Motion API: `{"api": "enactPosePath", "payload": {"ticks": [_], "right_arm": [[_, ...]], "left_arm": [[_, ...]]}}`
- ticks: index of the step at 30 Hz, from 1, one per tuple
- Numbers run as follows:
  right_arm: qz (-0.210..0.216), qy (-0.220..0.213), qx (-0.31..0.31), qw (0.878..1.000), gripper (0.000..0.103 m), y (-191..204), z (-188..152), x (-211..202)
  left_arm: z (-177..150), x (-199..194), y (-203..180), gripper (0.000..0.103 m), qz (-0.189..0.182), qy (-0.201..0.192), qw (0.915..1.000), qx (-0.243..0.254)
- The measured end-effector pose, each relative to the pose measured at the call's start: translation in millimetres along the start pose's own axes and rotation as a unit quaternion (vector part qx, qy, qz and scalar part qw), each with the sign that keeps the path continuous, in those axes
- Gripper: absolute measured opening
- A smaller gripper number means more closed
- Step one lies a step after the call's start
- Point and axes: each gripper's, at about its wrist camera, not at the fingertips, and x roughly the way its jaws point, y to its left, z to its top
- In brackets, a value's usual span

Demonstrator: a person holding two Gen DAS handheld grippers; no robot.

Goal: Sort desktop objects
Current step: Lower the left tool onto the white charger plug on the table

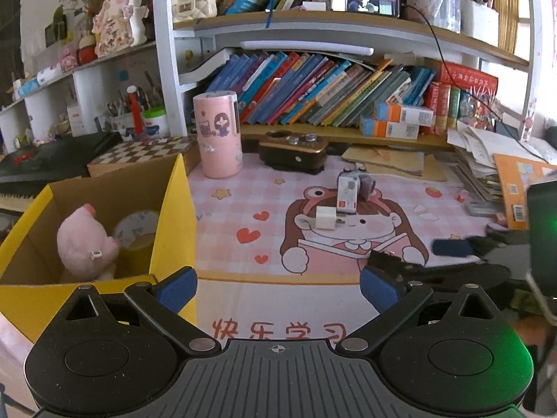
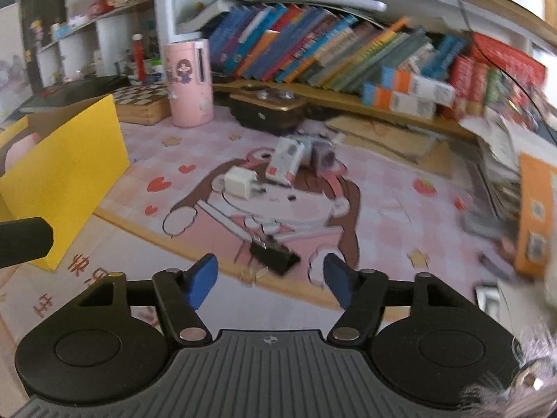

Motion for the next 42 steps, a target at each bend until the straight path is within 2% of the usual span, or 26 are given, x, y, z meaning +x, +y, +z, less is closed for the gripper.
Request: {"api": "enactPosePath", "payload": {"ticks": [4, 8, 10, 15, 22, 26, 31, 36, 40, 42], "right_arm": [[0.012, 0.003, -0.049, 0.999, 0.040, 2, 3, 22], [0.016, 0.010, -0.083, 0.996, 0.030, 1, 4, 42], [0.017, 0.014, -0.097, 0.995, 0.017, 1, 5, 50], [0.022, -0.013, -0.090, 0.996, 0.002, -6, 6, 41], [0.004, -0.035, -0.033, 0.999, 0.001, -31, 8, 8], [-0.019, -0.025, -0.004, 1.000, 0.002, -48, 2, -9], [-0.031, -0.007, 0.018, 0.999, 0.002, -62, -7, -29], [-0.028, 0.004, 0.035, 0.999, 0.002, -68, -16, -43], [-0.034, 0.009, 0.041, 0.999, 0.002, -71, -22, -51], [-0.038, 0.012, 0.044, 0.998, 0.002, -72, -24, -54]], "left_arm": [[2, 5, -5, 0.101, 0.007, 0.007, 0.9999, 0.009], [4, 9, -7, 0.101, 0.015, 0.013, 0.9997, 0.012], [4, 10, -7, 0.101, 0.019, 0.016, 0.9996, 0.012], [7, 15, -11, 0.101, 0.016, 0.016, 0.9996, 0.016], [18, 34, -25, 0.101, -0.010, 0.010, 0.9997, 0.019], [29, 56, -31, 0.101, -0.021, 0.003, 0.9997, 0.006], [39, 97, -41, 0.101, -0.034, -0.003, 0.9994, -0.006], [39, 151, -50, 0.099, -0.030, 0.020, 0.9992, -0.017], [30, 187, -58, 0.085, -0.010, 0.038, 0.9991, 0.016], [30, 197, -57, 0.079, -0.009, 0.042, 0.9990, 0.013]]}}
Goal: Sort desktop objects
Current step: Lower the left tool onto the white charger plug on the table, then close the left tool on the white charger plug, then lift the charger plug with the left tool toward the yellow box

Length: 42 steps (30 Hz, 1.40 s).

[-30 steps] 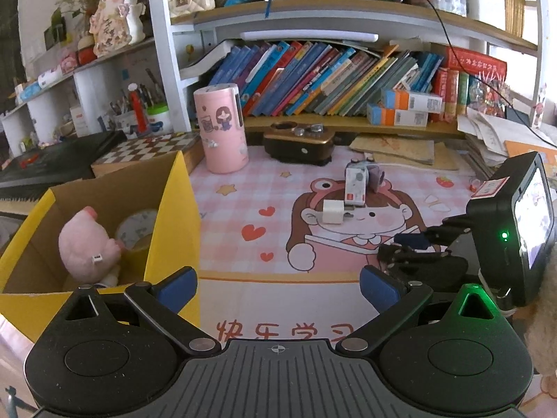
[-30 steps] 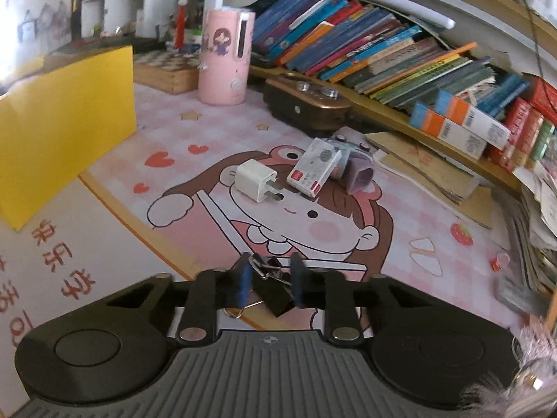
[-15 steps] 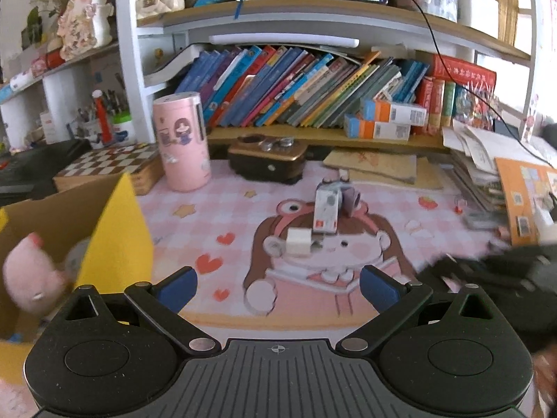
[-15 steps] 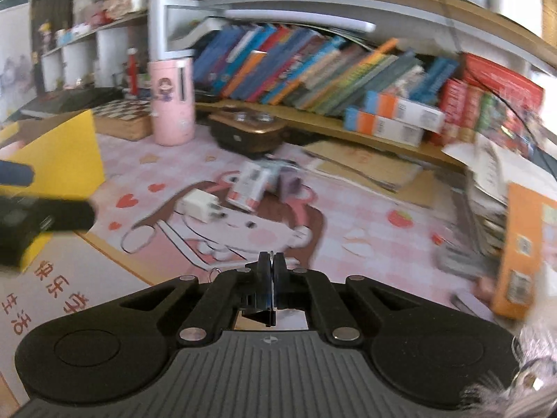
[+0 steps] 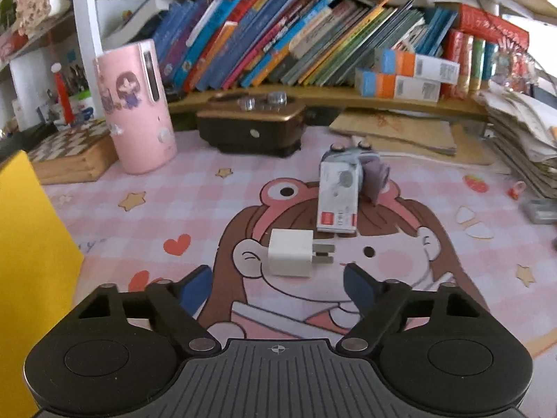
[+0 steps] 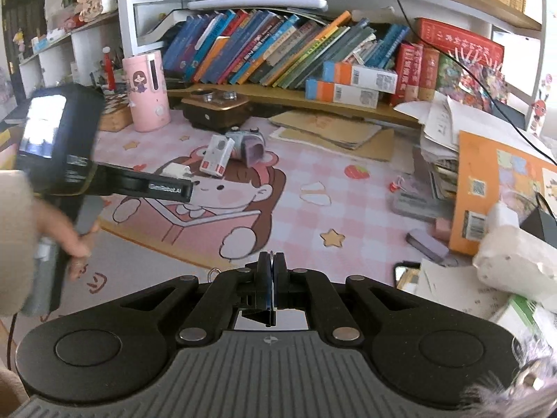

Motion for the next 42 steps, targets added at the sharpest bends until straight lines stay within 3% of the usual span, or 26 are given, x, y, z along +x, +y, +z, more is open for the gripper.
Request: {"api": "enactPosePath", "payload": {"ticks": [6, 8, 10, 19, 29, 42], "right_arm": [[-0.006, 0.009, 0.011, 1.000, 0.002, -6, -6, -4], [-0.006, 0.010, 0.011, 1.000, 0.002, -6, -7, -5], [-0.006, 0.010, 0.010, 1.000, 0.002, -5, -7, -5], [0.010, 0.005, 0.002, 1.000, 0.002, 4, -4, -6], [0.035, -0.003, -0.018, 0.999, 0.002, 24, -2, -15], [0.081, -0.007, -0.020, 0.996, 0.002, 62, 2, -40]], "left_arm": [[7, 15, -3, 0.061, -0.015, -0.010, 0.9997, 0.017], [8, 17, -6, 0.045, -0.022, -0.009, 0.9995, 0.020], [8, 18, -6, 0.036, -0.029, -0.008, 0.9994, 0.018], [11, -11, 5, 0.035, -0.051, -0.021, 0.9985, -0.004], [-6, -93, 27, 0.035, -0.102, -0.034, 0.9921, -0.064], [-47, -190, 56, 0.035, -0.147, -0.024, 0.9842, -0.095]]}}
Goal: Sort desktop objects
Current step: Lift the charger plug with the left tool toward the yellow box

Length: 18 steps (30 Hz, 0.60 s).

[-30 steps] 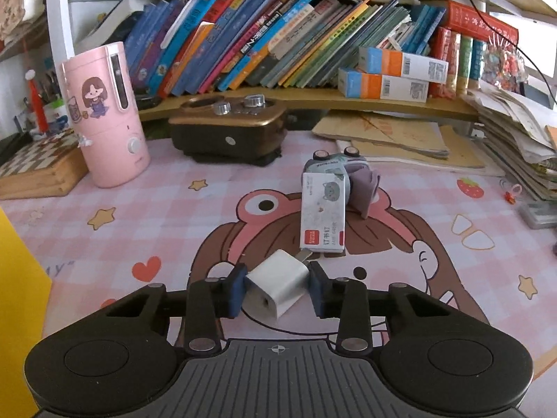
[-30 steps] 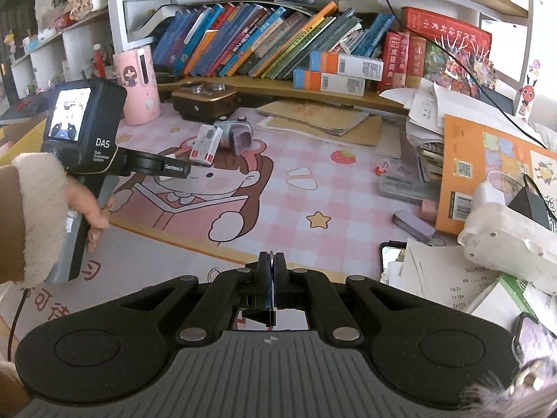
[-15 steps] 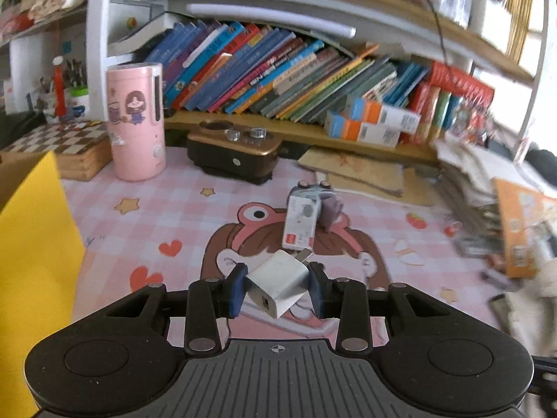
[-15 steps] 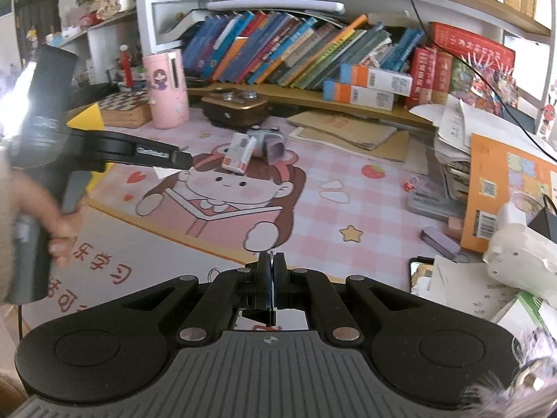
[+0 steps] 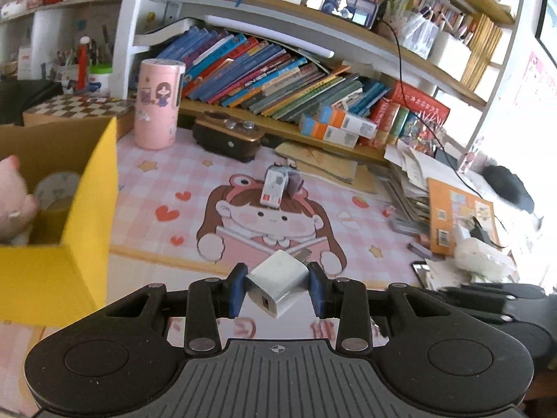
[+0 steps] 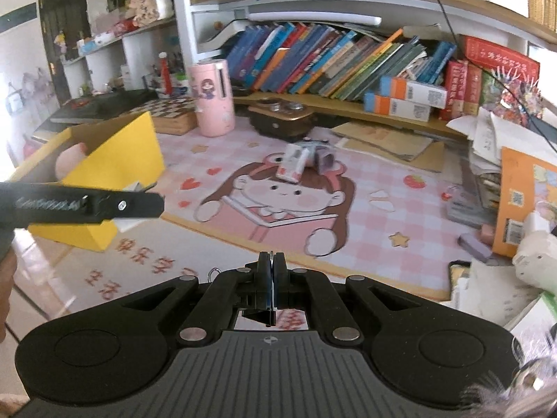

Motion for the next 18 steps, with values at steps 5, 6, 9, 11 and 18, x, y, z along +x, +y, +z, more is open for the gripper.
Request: {"api": "enactPosePath", "payload": {"ticks": [5, 6, 9, 11, 18], "right_arm": [[0.008, 0.005, -0.010, 1.000, 0.002, 29, -3, -5], [0.009, 0.006, -0.012, 1.000, 0.002, 35, -4, -6], [0.014, 0.007, -0.019, 1.000, 0.002, 57, -7, -10], [0.018, 0.007, -0.023, 1.000, 0.002, 72, -9, -13], [0.032, 0.006, -0.038, 0.999, 0.002, 126, -16, -23]], "left_arm": [[-13, -22, 15, 0.035, 0.002, -0.004, 0.9999, -0.009], [-15, -27, 19, 0.035, 0.003, -0.006, 0.9999, -0.011], [-21, -46, 30, 0.035, 0.003, -0.014, 0.9998, -0.012], [-26, -58, 38, 0.035, 0.005, -0.018, 0.9997, -0.015], [-43, -101, 71, 0.035, 0.014, -0.031, 0.9990, -0.028]]}}
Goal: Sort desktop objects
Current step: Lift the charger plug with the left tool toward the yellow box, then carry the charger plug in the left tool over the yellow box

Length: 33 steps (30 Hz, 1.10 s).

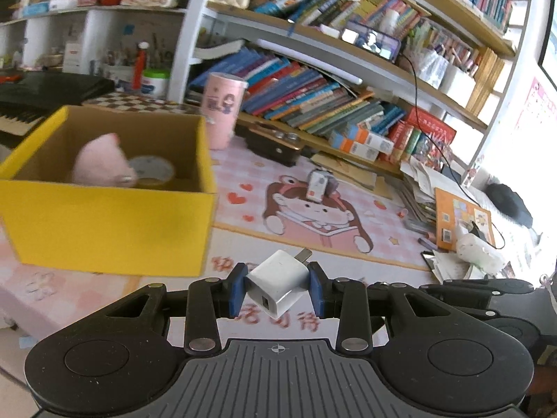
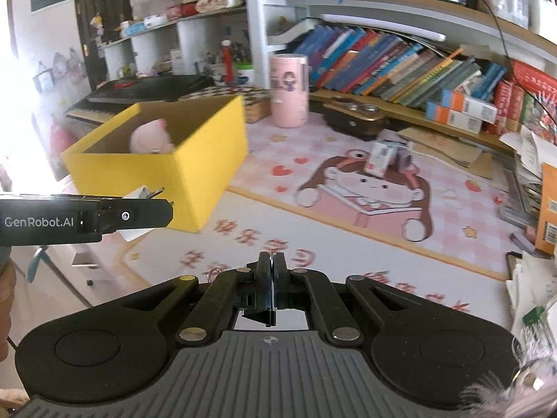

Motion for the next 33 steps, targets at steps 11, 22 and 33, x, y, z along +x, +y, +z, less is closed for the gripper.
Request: {"api": "enactPosePath", "payload": {"ticks": [11, 22, 33], "right_arm": [[0.037, 0.005, -0.026, 0.999, 0.002, 83, -13, -8], [0.051, -0.004, -0.035, 0.998, 0.002, 138, -25, -15], [0.057, -0.007, -0.061, 0.996, 0.002, 178, -27, -22]], "left_arm": [[-24, -68, 55, 0.035, 0.033, -0.008, 0.9990, -0.028], [-40, -112, 81, 0.035, 0.049, -0.020, 0.9984, -0.017], [-48, -140, 109, 0.035, 0.053, -0.040, 0.9971, -0.036]]}}
